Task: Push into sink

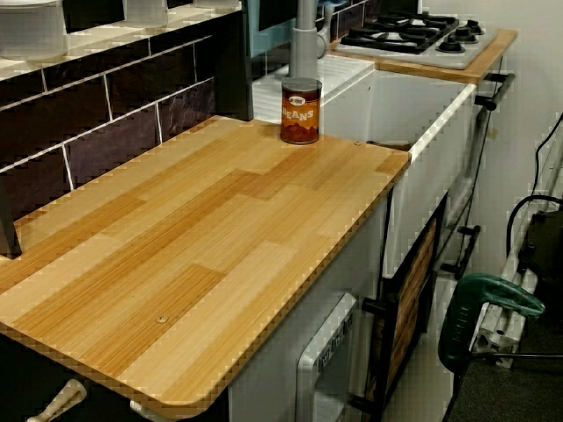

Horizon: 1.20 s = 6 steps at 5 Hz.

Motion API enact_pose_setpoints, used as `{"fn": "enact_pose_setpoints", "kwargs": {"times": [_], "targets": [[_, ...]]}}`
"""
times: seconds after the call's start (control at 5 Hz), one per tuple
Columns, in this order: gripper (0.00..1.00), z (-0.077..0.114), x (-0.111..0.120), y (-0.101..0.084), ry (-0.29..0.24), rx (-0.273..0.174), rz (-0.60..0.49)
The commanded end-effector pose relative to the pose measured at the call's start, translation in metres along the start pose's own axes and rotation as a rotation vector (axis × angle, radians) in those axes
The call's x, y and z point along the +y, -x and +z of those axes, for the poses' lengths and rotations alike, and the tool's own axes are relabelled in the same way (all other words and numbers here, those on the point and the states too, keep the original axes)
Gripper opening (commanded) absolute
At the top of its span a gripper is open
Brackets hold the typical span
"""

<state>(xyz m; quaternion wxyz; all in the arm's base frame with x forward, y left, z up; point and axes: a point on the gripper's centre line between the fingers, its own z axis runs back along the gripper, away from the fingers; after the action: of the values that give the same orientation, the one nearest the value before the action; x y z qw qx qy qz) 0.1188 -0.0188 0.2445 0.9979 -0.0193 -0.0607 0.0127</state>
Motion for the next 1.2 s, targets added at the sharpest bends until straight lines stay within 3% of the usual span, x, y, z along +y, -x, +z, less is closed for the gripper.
{"fn": "enact_pose_setpoints", "kwargs": {"times": [0.0, 0.2, 0.4, 0.6, 0.8, 1.0], "targets": [[1.00, 0.000, 0.000, 0.000, 0.000, 0.000, 0.000], [1.00, -0.011, 0.045, -0.030, -0.066, 0.005, 0.026], [1.00, -0.024, 0.092, -0.046, -0.102, 0.019, 0.096], [1.00, -0.034, 0.131, -0.057, -0.076, 0.060, 0.166], [1.00, -0.053, 0.159, -0.084, -0.033, 0.092, 0.142], [1.00, -0.069, 0.177, -0.115, -0.035, 0.101, 0.148]]}}
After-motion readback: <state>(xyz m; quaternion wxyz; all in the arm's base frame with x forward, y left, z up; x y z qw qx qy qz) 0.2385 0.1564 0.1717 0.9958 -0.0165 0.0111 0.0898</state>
